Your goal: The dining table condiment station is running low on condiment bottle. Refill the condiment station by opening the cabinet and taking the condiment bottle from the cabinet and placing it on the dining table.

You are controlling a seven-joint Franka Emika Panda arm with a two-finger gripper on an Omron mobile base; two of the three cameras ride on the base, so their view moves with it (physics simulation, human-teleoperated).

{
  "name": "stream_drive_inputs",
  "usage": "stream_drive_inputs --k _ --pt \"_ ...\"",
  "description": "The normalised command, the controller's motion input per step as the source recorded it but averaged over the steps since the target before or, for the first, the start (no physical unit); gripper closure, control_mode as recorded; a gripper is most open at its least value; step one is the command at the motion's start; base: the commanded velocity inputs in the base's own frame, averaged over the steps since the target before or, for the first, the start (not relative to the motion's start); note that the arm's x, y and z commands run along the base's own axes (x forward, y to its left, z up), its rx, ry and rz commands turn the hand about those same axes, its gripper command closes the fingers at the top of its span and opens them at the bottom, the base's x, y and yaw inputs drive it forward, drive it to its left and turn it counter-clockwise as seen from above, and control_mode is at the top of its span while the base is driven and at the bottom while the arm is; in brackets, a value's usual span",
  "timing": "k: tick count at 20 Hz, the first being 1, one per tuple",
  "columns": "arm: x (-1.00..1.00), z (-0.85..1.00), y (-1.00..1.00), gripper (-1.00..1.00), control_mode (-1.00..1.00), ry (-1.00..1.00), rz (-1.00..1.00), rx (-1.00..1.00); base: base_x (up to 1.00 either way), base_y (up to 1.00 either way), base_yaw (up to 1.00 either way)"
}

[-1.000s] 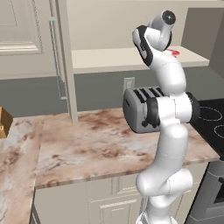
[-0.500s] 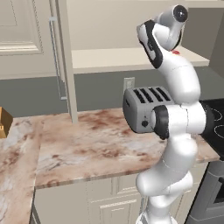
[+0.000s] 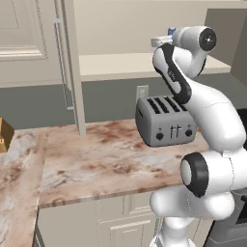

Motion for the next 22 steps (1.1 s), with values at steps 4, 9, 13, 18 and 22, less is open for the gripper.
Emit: stream_drive_inputs --k 4,9,13,18,22 --pt "-1.00 -0.15 0.34 1.00 -1.00 -0.04 0.00 0.00 0.00 0.00 0.00" --pt "-1.00 -0.56 0.08 1.00 -1.00 0.02 0.00 0.00 0.00 0.00 0.00" --pt "-1.00 -0.86 -0.03 1.00 -1.00 0.10 0.00 0.03 0.00 0.00 0.00" --pt "-0.52 -0.27 -0.11 1.00 -1.00 0.06 -0.01 0.04 0.00 0.00 0.00" --pt "0.00 0.00 0.00 1.00 -1.00 0.00 0.00 0.00 0.00 0.00 0.00"
